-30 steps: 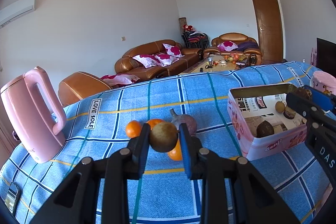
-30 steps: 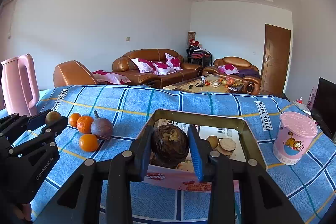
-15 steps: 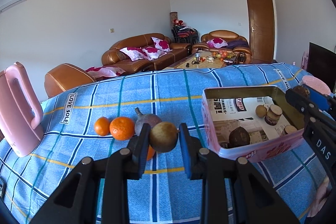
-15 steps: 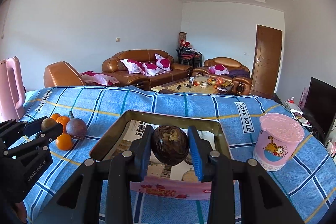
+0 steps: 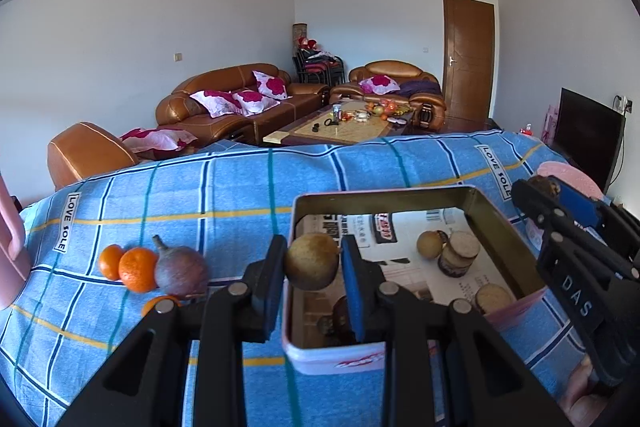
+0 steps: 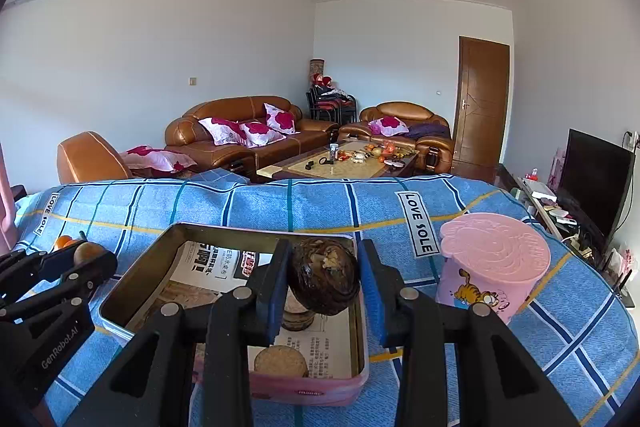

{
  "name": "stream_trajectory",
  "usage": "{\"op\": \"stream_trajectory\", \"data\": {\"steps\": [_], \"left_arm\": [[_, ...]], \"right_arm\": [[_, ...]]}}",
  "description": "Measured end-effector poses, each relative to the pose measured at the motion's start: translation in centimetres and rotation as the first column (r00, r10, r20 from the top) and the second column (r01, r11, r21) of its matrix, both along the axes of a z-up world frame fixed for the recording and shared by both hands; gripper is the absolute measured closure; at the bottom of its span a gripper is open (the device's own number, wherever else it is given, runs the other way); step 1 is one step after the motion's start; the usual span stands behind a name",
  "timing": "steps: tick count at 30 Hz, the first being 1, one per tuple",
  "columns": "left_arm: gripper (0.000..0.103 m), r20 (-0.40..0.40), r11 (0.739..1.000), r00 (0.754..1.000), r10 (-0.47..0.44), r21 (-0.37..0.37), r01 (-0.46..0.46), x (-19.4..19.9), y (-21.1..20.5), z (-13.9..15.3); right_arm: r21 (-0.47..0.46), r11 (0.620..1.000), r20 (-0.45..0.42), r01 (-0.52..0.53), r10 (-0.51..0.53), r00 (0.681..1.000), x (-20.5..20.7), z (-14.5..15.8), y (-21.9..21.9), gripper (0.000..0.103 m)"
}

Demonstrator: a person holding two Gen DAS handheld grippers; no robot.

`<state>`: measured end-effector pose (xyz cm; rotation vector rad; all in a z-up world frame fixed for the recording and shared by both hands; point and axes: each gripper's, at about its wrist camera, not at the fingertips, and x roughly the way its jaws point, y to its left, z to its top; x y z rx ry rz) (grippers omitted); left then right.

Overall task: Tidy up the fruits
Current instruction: 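Lower both fruits into the tin box and open both tools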

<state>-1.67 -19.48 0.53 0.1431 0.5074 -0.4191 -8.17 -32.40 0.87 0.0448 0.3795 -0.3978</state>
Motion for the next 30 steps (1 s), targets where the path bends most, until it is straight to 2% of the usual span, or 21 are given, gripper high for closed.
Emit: {"op": "stream_trajectory", "data": {"steps": [6,13,19,30], "left_arm": [[0.074,-0.048,1.000,0.999,-0.019,0.000,0.019,1.5,-2.4,-0.8],[0.074,-0.086,0.999,0.996,-0.033,-0.025,0.031,2.2,-2.3,-1.2],[0.074,-0.108,0.999,0.993,-0.048,-0.017,0.046,2.5,-2.7,-1.5],[0.074,-0.128,0.999,0.991,-0.041,-0.024,0.038,2.8,-2.4,-1.7]], "right_arm": [[0.048,0.999,-0.056,-0.014,0.016,0.998,1.3,-0.6,-0.8,0.067],[0.097,0.992,-0.099,-0.082,0.092,0.991,2.5,-1.3,-0.9,0.067],[0.110,0.986,-0.133,-0.122,0.136,0.982,3.1,-1.7,-0.2,0.067],[0.185,0.969,-0.144,-0.166,0.194,0.970,3.3,-2.2,-0.6,0.067]]}}
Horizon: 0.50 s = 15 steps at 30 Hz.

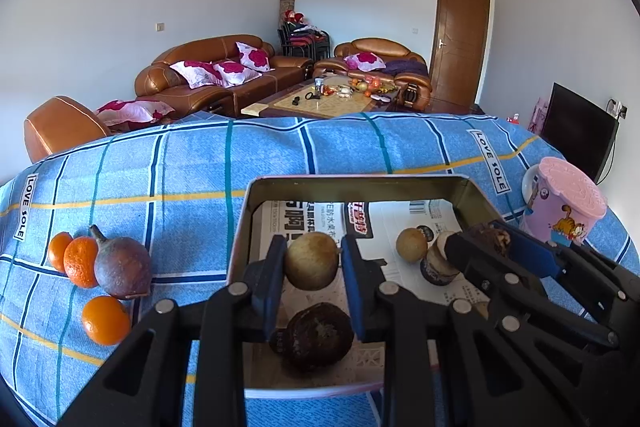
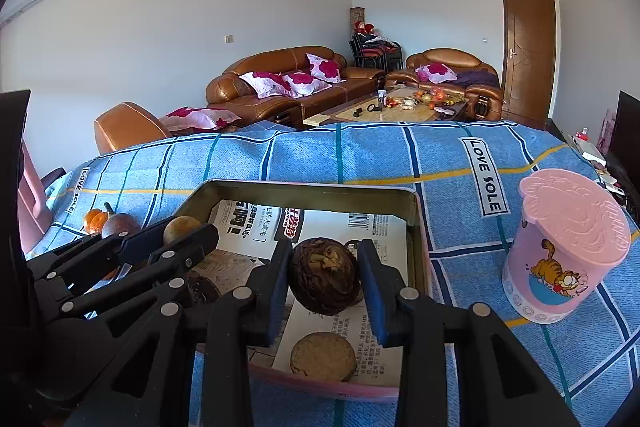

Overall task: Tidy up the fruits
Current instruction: 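Lower both fruits into the tin box and open both tools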

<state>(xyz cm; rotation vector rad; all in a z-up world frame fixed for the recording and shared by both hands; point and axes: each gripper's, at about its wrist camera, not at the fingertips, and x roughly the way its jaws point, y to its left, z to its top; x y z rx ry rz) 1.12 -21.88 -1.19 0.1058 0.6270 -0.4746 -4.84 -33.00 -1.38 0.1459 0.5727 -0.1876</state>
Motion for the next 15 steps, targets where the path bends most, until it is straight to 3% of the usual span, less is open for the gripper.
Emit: {"op": "stream_trajectory", "data": {"steps": [8,15], "left_arm": [[0.074,-0.004,1.000,1.000,0.016,-0.004,-0.016,0.1,0.4,0.0],[0.072,0.039,1.000,0.999,0.014,-0.006,-0.014,-0.8,0.5,0.4]], "right_arm": [[0.035,0.999,-0.054,-0.007,0.009,0.999,0.6,-0.6,-0.2,0.065],[0.053,0.999,-0.038,0.011,-0.009,0.999,0.2,-0.5,-0.5,0.059]]}}
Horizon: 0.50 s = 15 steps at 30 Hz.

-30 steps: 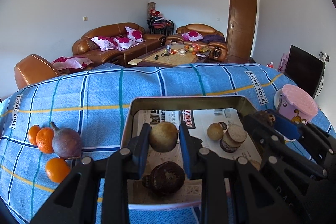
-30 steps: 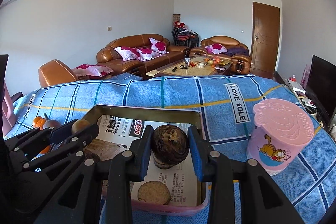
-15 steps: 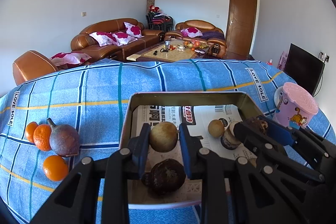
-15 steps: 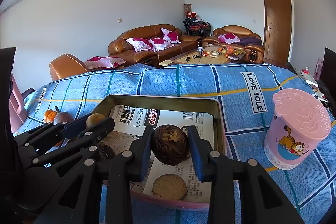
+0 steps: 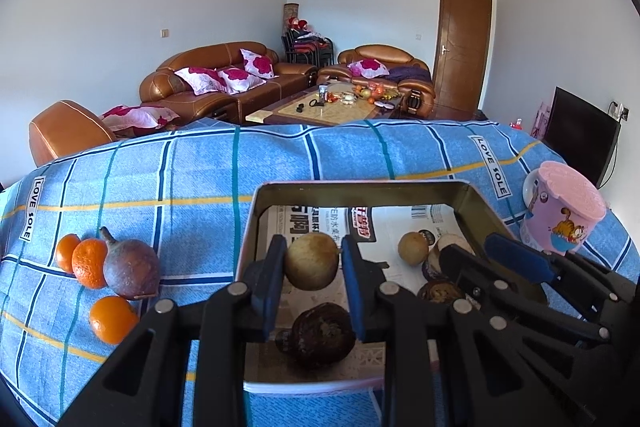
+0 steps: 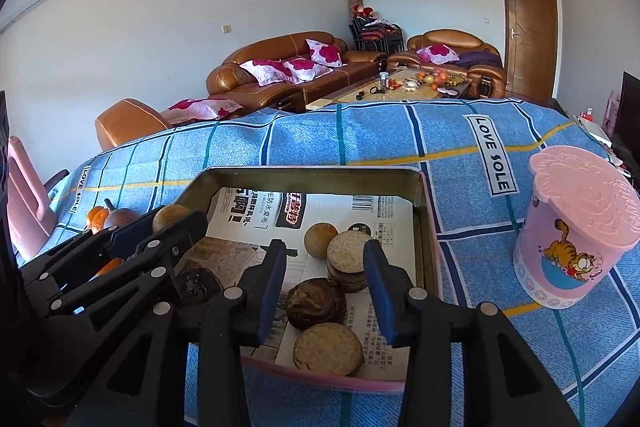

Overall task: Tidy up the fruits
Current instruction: 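Lower both fruits into the tin box and open both tools, then withdraw both tools from the tin box toward the oranges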

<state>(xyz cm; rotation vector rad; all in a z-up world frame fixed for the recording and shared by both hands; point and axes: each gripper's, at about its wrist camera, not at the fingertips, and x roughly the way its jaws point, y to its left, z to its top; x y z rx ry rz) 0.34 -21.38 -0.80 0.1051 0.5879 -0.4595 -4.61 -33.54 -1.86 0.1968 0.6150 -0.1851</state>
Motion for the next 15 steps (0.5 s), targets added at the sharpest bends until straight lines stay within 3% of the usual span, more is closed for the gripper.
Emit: {"op": "stream_trajectory", "data": {"steps": [2,4,6,9,12,15], "left_arm": [[0.067,0.022,1.000,1.000,0.021,-0.004,-0.021,-0.4,0.4,0.2],[0.051,0.044,0.998,0.997,0.058,-0.020,-0.057,-0.7,1.0,0.4],[0.024,0.058,0.993,0.992,0.112,-0.046,-0.110,-0.8,1.9,0.7],[0.003,0.076,0.981,0.982,0.171,-0.100,-0.164,-0.9,3.4,1.0],[0.000,0.105,0.975,0.975,0.195,-0.126,-0.182,-1.4,4.2,1.4],[0.000,0.154,0.974,0.963,0.219,-0.096,-0.206,-2.0,4.5,1.7]], "right_arm": [[-0.007,1.000,0.011,0.008,-0.008,1.000,-0.2,0.1,0.0,0.058],[-0.022,0.999,0.020,0.031,-0.030,0.999,-0.3,0.3,-0.1,0.051],[-0.032,0.997,0.039,0.063,-0.062,0.997,-0.6,0.5,-0.3,0.048],[-0.040,0.992,0.085,0.123,-0.120,0.989,-1.3,1.0,-1.0,0.035],[-0.042,0.987,0.140,0.157,-0.150,0.979,-2.0,1.5,-1.2,0.025],[-0.068,0.983,0.172,0.171,-0.158,0.972,-2.4,2.0,-1.1,0.025]]}}
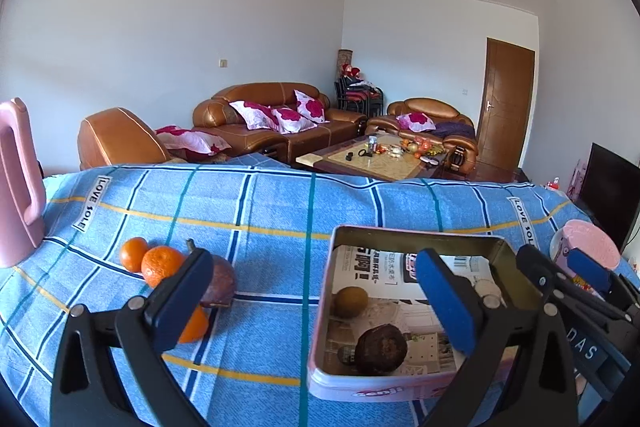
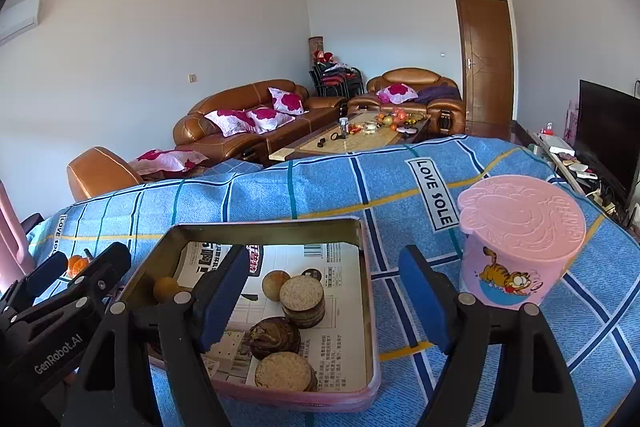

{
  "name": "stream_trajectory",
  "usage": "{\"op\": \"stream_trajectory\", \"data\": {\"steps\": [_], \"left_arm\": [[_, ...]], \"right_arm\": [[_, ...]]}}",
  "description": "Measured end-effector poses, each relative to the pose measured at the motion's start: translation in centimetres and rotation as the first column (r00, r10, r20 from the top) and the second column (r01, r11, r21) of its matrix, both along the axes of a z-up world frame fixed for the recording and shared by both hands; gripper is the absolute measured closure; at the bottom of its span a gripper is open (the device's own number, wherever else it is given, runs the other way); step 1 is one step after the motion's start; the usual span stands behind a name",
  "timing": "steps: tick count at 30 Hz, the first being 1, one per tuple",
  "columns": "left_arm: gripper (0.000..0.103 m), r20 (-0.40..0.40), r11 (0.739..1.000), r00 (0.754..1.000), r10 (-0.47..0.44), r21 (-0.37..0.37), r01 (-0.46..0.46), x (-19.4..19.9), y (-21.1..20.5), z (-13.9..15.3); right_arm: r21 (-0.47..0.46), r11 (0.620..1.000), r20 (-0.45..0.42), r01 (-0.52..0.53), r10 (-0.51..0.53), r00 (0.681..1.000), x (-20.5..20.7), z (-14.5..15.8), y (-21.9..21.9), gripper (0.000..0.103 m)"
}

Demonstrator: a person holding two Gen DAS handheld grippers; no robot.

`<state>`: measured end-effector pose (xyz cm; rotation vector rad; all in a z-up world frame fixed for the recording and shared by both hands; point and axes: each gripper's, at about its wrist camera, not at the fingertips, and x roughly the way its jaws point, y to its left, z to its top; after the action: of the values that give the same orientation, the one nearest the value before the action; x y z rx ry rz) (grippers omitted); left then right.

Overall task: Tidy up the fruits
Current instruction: 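Withdraw both tools from the tin box toward the oranges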

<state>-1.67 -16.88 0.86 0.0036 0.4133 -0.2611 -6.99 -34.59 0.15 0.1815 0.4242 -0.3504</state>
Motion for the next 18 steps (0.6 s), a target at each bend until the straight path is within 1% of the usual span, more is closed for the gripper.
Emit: {"op": "stream_trajectory", "data": {"steps": [4,8,14,18], "left_arm": [[0.000,0.034,0.999,0.999,0.032,0.041,-0.033,-0.4,0.5,0.1],[0.000,0.055,0.996,0.997,0.046,0.072,-0.050,-0.9,0.8,0.0],[0.000,0.056,0.996,0.998,0.043,0.073,-0.047,-1.4,1.5,-0.1],[0.000,0.050,0.997,0.998,0.041,0.066,-0.045,-1.8,2.0,-0.1]], "right_arm": [[-0.021,1.000,0.010,0.007,-0.006,1.000,-0.2,0.2,0.1,0.025],[-0.031,0.999,0.041,0.019,-0.017,0.999,-0.8,0.4,0.1,0.025],[-0.064,0.997,0.067,0.052,-0.047,0.997,-1.5,0.6,0.7,0.025],[-0.103,0.992,0.090,0.073,-0.063,0.994,-2.0,0.8,1.3,0.025]]}}
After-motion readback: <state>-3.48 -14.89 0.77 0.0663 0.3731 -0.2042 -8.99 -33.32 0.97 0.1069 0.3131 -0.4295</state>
